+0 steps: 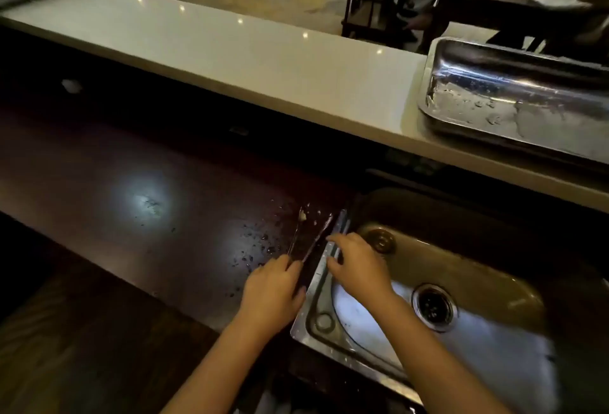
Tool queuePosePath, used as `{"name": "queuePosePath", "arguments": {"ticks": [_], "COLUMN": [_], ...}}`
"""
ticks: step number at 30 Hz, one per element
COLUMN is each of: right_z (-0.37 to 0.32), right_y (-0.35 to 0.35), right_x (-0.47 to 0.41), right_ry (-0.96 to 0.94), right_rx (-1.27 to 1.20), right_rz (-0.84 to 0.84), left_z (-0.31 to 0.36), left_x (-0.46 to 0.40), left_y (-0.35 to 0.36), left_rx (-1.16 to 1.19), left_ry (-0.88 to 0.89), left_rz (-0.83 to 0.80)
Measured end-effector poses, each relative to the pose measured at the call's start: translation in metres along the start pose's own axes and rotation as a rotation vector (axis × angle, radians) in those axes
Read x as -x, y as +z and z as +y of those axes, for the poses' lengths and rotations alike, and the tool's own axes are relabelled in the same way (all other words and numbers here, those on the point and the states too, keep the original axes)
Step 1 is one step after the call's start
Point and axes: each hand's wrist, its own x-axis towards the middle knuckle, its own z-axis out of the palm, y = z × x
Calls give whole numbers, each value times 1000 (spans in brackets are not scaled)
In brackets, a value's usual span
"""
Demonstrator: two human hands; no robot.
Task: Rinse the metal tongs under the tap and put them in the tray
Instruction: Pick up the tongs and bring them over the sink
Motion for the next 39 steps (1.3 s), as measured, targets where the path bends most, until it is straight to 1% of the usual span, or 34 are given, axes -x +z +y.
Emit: {"name": "queuePosePath", "arguments": {"ticks": [2, 6, 10, 14, 16, 19, 21, 22, 23, 26, 27, 28, 30, 34, 36, 39], "right_z": [-9, -15, -14, -12, -11, -9, -8, -9, -10, -16, -17, -17, -19, -17, -16, -15], "right_y": [14, 39, 56, 66, 67, 67, 65, 64, 62, 56, 54, 52, 48, 38, 32, 27], "right_x": [-8, -17, -18, -17, -19, -21, -21, -21, -21, -22, -23, -23, -21, -16, -15, -14], "right_ry": [25, 43, 3, -50, -40, -22, 18, 69, 159, 552, 658, 735, 788, 777, 773, 744], "right_rx": [40, 153, 269, 359, 343, 247, 130, 35, -118, -774, -915, -992, -1037, -1019, -1011, -982], "right_rz": [-50, -135, -213, -208, -193, -184, -158, -127, -78, 30, 36, 18, -28, -40, -85, -167], "left_z": [-15, -30, -34, -36, -39, -42, -43, -43, -43, -39, -37, -35, -30, -26, -25, -21], "left_x": [-4, -13, -19, -19, -20, -22, -24, -25, -27, -29, -30, -30, -29, -29, -31, -34], "left_y": [3, 14, 23, 35, 41, 45, 47, 47, 47, 44, 43, 42, 41, 38, 34, 29], "left_rx": [32, 3, -18, 64, 139, 207, 252, 268, 284, 338, 359, 378, 405, 453, 479, 493], "left_ry": [-26, 0, 24, 11, 1, 4, 9, 13, 21, 47, 53, 58, 66, 50, 49, 101], "left_rz": [-17, -101, -177, -237, -251, -259, -256, -252, -246, -205, -187, -170, -154, -141, -125, -104]}}
